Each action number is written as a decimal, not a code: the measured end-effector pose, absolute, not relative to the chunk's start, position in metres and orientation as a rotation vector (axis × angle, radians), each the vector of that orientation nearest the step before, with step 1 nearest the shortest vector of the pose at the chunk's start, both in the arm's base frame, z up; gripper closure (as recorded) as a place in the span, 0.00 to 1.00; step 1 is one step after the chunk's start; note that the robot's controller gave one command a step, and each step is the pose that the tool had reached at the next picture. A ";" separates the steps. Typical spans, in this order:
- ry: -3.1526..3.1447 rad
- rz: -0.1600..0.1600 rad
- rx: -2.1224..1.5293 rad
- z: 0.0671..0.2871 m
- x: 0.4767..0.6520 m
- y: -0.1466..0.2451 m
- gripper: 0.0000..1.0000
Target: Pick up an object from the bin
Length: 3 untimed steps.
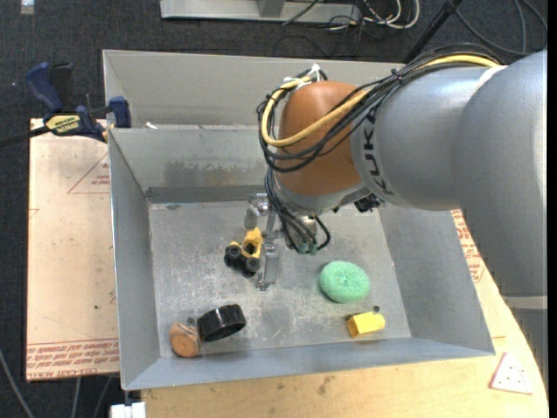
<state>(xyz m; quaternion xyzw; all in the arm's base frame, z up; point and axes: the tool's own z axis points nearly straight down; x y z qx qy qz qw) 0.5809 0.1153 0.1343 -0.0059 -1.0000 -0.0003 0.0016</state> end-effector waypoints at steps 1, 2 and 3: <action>-3.143 -0.005 0.142 0.113 0.601 0.124 0.00; -3.137 -0.002 0.216 0.096 0.612 0.112 0.00; -3.139 -0.003 0.246 0.072 0.629 0.115 1.00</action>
Offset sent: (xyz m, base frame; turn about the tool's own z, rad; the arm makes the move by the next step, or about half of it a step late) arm 0.0353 -0.0094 -0.0467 -0.0950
